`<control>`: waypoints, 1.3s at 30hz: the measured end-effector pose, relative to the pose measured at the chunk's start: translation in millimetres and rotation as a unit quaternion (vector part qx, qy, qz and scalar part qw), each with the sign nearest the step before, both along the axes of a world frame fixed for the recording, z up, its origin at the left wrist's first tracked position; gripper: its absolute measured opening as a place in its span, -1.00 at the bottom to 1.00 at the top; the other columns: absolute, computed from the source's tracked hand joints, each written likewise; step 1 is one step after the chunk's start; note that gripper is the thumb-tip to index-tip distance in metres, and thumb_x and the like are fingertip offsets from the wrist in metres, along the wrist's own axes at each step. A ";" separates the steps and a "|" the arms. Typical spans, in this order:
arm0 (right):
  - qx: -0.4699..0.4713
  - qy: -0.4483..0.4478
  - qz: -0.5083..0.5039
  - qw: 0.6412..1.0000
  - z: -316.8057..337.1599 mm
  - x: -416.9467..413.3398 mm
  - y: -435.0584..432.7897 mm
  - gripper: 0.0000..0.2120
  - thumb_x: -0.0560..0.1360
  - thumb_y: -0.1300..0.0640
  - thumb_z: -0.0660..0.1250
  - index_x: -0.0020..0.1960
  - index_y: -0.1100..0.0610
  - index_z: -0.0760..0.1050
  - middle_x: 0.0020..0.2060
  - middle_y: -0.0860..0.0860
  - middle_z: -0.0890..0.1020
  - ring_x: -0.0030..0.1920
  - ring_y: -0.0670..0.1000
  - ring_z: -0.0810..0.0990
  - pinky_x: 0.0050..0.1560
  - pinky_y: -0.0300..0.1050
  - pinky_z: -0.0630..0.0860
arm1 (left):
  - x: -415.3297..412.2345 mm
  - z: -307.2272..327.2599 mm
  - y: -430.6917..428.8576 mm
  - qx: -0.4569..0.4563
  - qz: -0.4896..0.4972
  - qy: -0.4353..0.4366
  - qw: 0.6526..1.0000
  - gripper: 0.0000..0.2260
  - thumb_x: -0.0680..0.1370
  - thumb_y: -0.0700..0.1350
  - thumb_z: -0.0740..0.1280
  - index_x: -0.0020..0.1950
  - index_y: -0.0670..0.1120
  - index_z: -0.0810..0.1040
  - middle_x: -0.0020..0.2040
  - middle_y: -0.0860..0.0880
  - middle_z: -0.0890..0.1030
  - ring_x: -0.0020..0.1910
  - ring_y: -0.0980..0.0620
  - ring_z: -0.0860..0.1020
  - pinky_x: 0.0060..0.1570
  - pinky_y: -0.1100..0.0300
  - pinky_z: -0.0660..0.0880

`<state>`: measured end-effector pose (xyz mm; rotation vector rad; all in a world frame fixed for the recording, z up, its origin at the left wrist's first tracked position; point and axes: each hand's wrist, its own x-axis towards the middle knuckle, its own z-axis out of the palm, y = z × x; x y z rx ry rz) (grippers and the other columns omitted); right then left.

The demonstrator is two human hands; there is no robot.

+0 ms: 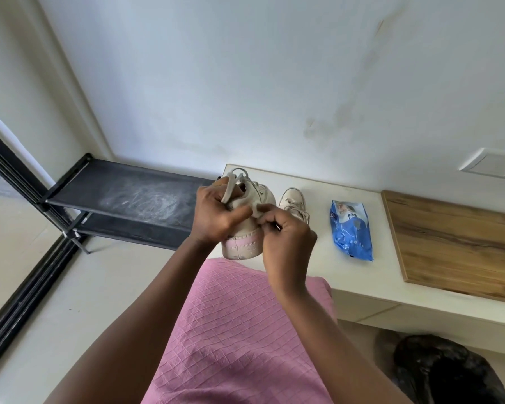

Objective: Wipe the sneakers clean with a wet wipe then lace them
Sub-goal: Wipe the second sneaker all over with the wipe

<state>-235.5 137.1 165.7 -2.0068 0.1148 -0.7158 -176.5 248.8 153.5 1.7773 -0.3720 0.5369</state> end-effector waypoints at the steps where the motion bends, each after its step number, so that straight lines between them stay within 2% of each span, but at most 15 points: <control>1: -0.012 -0.008 -0.002 1.000 -1.5 -2.1 0.7 -0.80 0.32 0.48 0.36 -0.30 0.22 0.64 -0.21 0.00 0.71 -0.07 -0.19 0.55 -0.20 -0.66 0.28 | 1.0 -0.7 -0.2 0.007 -0.001 -0.001 1.000 -0.66 0.28 -0.06 0.33 -0.40 -0.37 0.48 -0.41 -0.31 0.47 -0.41 -0.27 0.44 -0.42 -0.09 0.38; 4: -0.037 0.001 -0.018 0.999 -3.8 4.1 -2.2 -0.80 0.33 0.45 0.34 -0.25 0.21 0.66 -0.23 0.02 0.71 -0.09 -0.13 0.56 -0.22 -0.68 0.24 | -1.7 0.8 -2.0 0.032 -0.010 -0.025 0.999 -0.67 0.28 -0.06 0.33 -0.48 -0.33 0.41 -0.49 -0.21 0.39 -0.47 -0.17 0.36 -0.49 0.03 0.30; 7: 0.006 0.078 -0.034 0.996 -9.6 29.7 -11.1 -0.77 0.35 0.42 0.29 -0.20 0.20 0.68 -0.25 0.06 0.71 -0.27 -0.09 0.59 -0.28 -0.59 0.28 | -7.9 2.5 -5.1 0.033 -0.035 -0.059 0.997 -0.71 0.26 -0.13 0.30 -0.55 -0.28 0.32 -0.54 -0.16 0.30 -0.49 -0.07 0.27 -0.52 0.10 0.21; 10: 0.051 0.142 -0.058 0.987 -16.6 64.9 -23.8 -0.77 0.37 0.37 0.26 -0.18 0.19 0.68 -0.24 0.10 0.70 -0.19 0.05 0.64 -0.22 -0.29 0.36 | -14.1 8.7 -7.5 0.051 -0.085 -0.100 0.990 -0.77 0.26 -0.17 0.29 -0.54 -0.19 0.31 -0.52 -0.04 0.31 -0.47 -0.01 0.30 -0.47 0.22 0.24; 13: 0.041 0.159 -0.048 0.985 -18.1 92.6 -32.4 -0.81 0.40 0.34 0.28 -0.18 0.20 0.68 -0.22 0.10 0.70 -0.13 0.06 0.64 -0.22 -0.32 0.33 | -13.4 11.7 -9.6 0.066 -0.121 -0.116 0.984 -0.77 0.25 -0.21 0.29 -0.46 0.00 0.25 -0.42 0.15 0.27 -0.46 0.07 0.25 -0.45 0.24 0.23; 16: 0.028 0.184 -0.038 0.982 -18.5 104.1 -36.9 -0.78 0.40 0.35 0.27 -0.18 0.18 0.67 -0.20 0.07 0.70 -0.10 0.04 0.63 -0.21 -0.37 0.31 | -10.1 7.6 -10.7 0.075 -0.123 -0.128 0.981 -0.76 0.25 -0.23 0.29 -0.49 -0.03 0.25 -0.51 0.00 0.27 -0.48 -0.01 0.26 -0.48 0.15 0.31; 20: 0.040 0.196 0.017 0.980 -14.2 85.2 -28.0 -0.77 0.36 0.37 0.28 -0.21 0.15 0.67 -0.26 0.03 0.69 -0.19 -0.03 0.61 -0.15 -0.25 0.46 | -2.3 -3.9 -9.1 0.126 -0.112 -0.150 0.974 -0.79 0.27 -0.25 0.28 -0.54 -0.18 0.32 -0.54 -0.06 0.30 -0.41 0.05 0.26 -0.27 0.42 0.25; 23: 0.036 0.188 0.018 0.981 -15.6 63.5 -23.3 -0.77 0.36 0.39 0.29 -0.22 0.15 0.67 -0.32 -0.01 0.67 -0.28 -0.07 0.57 -0.27 -0.30 0.39 | 4.0 -14.3 -5.6 0.143 -0.101 -0.176 0.969 -0.86 0.28 -0.24 0.29 -0.47 -0.16 0.40 -0.45 0.03 0.31 -0.39 0.02 0.30 -0.30 0.31 0.32; 25: 0.056 0.184 0.022 0.981 -19.8 58.4 -24.3 -0.76 0.36 0.40 0.30 -0.23 0.15 0.67 -0.36 -0.02 0.66 -0.28 -0.06 0.60 -0.23 -0.29 0.46 | 9.3 -19.6 -3.5 0.133 -0.092 -0.190 0.968 -0.88 0.28 -0.24 0.29 -0.37 -0.04 0.42 -0.41 0.06 0.32 -0.37 0.03 0.32 -0.33 0.22 0.39; 27: 0.064 0.175 0.025 0.982 -22.1 58.6 -25.9 -0.78 0.35 0.39 0.32 -0.24 0.14 0.67 -0.36 0.00 0.67 -0.30 -0.06 0.61 -0.23 -0.28 0.47 | 12.8 -22.0 -5.1 0.138 -0.095 -0.204 0.965 -0.89 0.28 -0.25 0.29 -0.36 -0.05 0.44 -0.45 0.00 0.35 -0.36 0.02 0.33 -0.31 0.14 0.45; 30: 0.057 0.173 0.002 0.983 -29.1 70.9 -26.2 -0.81 0.36 0.36 0.32 -0.23 0.16 0.67 -0.33 0.05 0.68 -0.36 -0.08 0.55 -0.35 -0.35 0.35 | 17.4 -28.4 -10.5 0.167 -0.115 -0.226 0.953 -0.88 0.27 -0.27 0.31 -0.46 -0.15 0.43 -0.50 -0.09 0.37 -0.34 0.04 0.32 -0.18 0.29 0.43; 31: 0.056 0.182 -0.008 0.982 -33.3 78.8 -24.7 -0.82 0.37 0.34 0.31 -0.22 0.16 0.68 -0.32 0.05 0.68 -0.34 -0.06 0.55 -0.34 -0.30 0.34 | 20.1 -31.7 -9.9 0.175 -0.119 -0.223 0.952 -0.85 0.26 -0.28 0.31 -0.49 -0.17 0.40 -0.51 -0.10 0.36 -0.35 0.02 0.32 -0.16 0.35 0.38; 33: 0.065 0.203 -0.020 0.977 -42.6 97.5 -25.4 -0.81 0.38 0.32 0.30 -0.21 0.16 0.67 -0.28 0.05 0.69 -0.25 -0.01 0.57 -0.27 -0.21 0.35 | 25.9 -40.2 -10.2 0.188 -0.133 -0.219 0.948 -0.80 0.24 -0.30 0.33 -0.53 -0.21 0.35 -0.53 -0.10 0.33 -0.37 -0.03 0.33 -0.25 0.26 0.39; 36: 0.076 0.214 -0.028 0.973 -57.4 124.3 -31.5 -0.82 0.37 0.35 0.30 -0.24 0.16 0.66 -0.25 0.04 0.69 -0.20 0.01 0.59 -0.17 -0.19 0.42 | 31.0 -52.4 -14.9 0.210 -0.152 -0.249 0.933 -0.76 0.18 -0.34 0.36 -0.54 -0.18 0.30 -0.50 -0.02 0.20 -0.44 -0.07 0.29 -0.37 0.16 0.37; 39: 0.116 0.260 -0.052 0.957 -81.5 142.3 -34.7 -0.77 0.33 0.37 0.29 -0.31 0.09 0.61 -0.27 0.04 0.67 -0.20 0.05 0.62 -0.13 -0.09 0.53 | 38.5 -73.3 -17.8 0.246 -0.163 -0.281 0.913 -0.75 0.20 -0.30 0.35 -0.51 -0.16 0.26 -0.54 -0.08 0.21 -0.42 -0.06 0.24 -0.35 0.14 0.38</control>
